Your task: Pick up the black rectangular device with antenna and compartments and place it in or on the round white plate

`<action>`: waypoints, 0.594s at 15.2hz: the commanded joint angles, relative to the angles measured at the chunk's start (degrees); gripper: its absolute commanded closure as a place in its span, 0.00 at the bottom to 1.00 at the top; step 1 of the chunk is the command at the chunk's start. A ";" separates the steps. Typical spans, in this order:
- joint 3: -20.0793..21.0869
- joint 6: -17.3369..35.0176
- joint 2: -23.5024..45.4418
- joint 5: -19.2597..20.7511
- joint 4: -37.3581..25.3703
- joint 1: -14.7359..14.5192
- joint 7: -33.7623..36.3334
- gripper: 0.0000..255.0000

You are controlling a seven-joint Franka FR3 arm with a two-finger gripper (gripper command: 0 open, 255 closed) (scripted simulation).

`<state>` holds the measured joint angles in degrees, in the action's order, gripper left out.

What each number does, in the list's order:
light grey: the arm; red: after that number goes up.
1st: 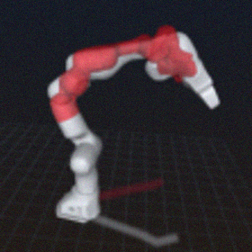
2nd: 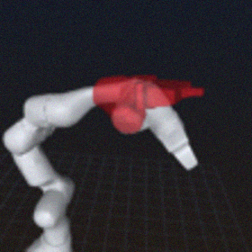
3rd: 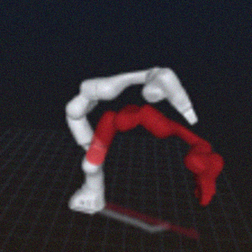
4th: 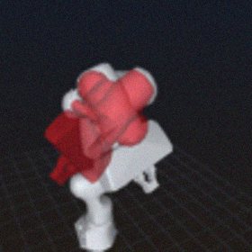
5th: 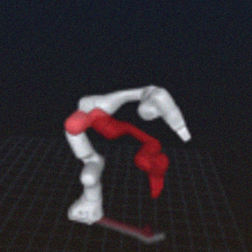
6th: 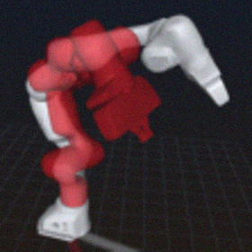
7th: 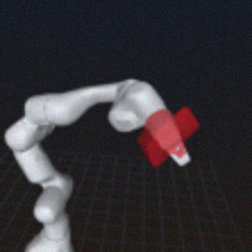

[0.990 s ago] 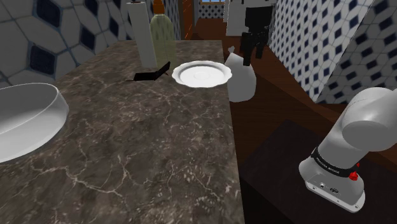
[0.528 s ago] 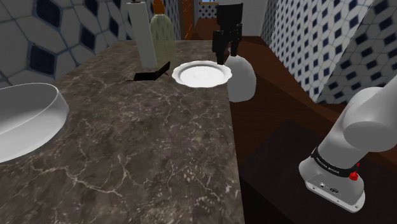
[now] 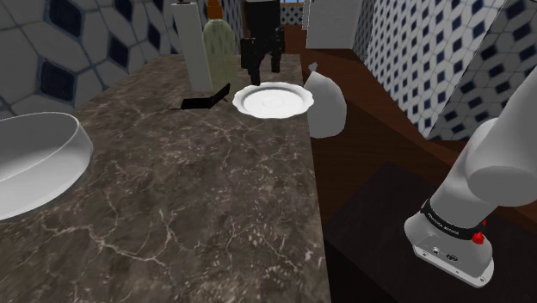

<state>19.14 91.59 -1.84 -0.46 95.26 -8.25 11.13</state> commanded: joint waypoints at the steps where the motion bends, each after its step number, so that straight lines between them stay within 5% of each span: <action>1: 1.25 -0.89 4.40 1.90 -5.45 -1.10 1.25 0.00; 9: 4.10 -7.83 22.73 10.87 -30.56 -8.77 5.05 0.00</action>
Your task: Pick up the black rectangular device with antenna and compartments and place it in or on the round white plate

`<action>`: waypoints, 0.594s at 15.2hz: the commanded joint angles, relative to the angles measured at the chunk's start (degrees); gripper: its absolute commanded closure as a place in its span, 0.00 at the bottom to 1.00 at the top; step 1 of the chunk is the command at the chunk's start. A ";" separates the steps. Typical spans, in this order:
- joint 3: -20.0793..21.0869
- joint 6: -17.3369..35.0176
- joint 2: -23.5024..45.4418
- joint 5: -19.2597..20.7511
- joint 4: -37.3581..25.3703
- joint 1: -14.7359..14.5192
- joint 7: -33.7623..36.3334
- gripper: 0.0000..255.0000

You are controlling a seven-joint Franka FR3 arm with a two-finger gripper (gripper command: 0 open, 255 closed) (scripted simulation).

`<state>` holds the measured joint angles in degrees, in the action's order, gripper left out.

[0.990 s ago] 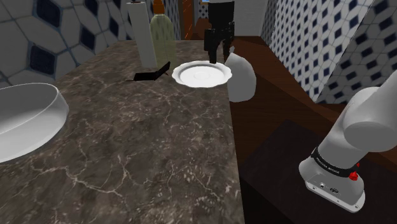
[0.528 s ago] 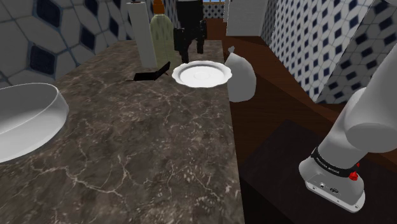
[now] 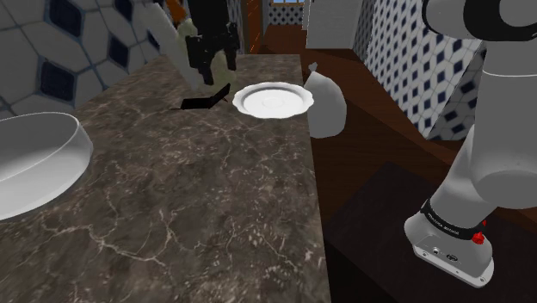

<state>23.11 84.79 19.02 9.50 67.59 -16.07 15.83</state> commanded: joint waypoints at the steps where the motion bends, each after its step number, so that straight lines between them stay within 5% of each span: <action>1: 0.07 0.00 1.41 0.70 -1.43 -0.72 0.33 0.00; 9: -0.03 6.24 -0.74 -0.16 6.86 0.61 0.27 0.00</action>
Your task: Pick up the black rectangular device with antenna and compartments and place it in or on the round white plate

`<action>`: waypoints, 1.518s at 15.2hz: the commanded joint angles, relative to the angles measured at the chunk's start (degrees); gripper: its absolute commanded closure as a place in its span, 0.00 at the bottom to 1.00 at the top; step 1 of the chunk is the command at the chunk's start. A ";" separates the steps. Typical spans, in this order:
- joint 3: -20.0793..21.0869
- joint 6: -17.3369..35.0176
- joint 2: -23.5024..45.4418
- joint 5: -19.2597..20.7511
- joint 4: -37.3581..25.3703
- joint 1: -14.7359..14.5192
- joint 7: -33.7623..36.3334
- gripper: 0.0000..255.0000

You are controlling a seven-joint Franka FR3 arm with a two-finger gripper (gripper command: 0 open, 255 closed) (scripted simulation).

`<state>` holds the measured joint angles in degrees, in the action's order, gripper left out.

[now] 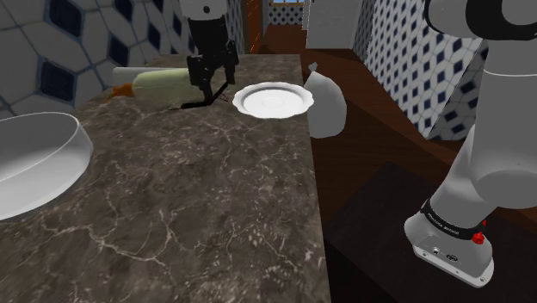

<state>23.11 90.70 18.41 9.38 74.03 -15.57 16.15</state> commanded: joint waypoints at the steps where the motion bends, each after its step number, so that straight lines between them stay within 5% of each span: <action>1: -0.02 0.32 -0.12 -0.05 0.41 0.10 -0.06 0.00; 6: -0.02 0.32 -0.12 -0.05 0.41 0.10 -0.06 0.00; 7: -0.02 0.33 -0.13 -0.05 0.42 0.10 -0.06 1.00; 16: -0.02 0.32 -0.12 -0.05 0.41 0.10 -0.05 1.00; 23: 0.06 -6.33 2.18 0.88 -8.45 -1.21 -0.12 1.00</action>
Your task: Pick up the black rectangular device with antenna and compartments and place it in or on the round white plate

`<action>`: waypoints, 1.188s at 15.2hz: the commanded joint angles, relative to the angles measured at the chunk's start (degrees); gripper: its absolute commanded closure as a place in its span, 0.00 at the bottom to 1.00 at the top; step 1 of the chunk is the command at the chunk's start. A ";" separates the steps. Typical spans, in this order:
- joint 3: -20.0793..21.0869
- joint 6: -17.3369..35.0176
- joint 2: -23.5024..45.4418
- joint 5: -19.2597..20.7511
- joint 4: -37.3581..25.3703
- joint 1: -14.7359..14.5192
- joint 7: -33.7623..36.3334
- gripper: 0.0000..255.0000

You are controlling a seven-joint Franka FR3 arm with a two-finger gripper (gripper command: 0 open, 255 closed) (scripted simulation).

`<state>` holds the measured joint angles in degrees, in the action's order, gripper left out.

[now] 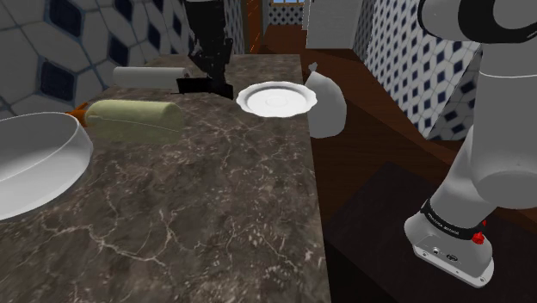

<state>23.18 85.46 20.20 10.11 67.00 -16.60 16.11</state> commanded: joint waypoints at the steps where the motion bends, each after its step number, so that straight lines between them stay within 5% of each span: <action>1: -0.02 -2.13 0.85 0.35 -2.90 -0.44 -0.09 1.00; 10: -0.34 -12.87 7.24 3.05 -19.96 -4.17 -0.37 1.00; 13: 0.49 -5.37 -5.70 -1.94 -0.03 2.29 -1.80 1.00; 18: -1.25 0.43 -21.09 -8.15 19.78 7.19 -6.53 1.00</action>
<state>22.44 85.13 1.90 3.07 83.50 -10.29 10.80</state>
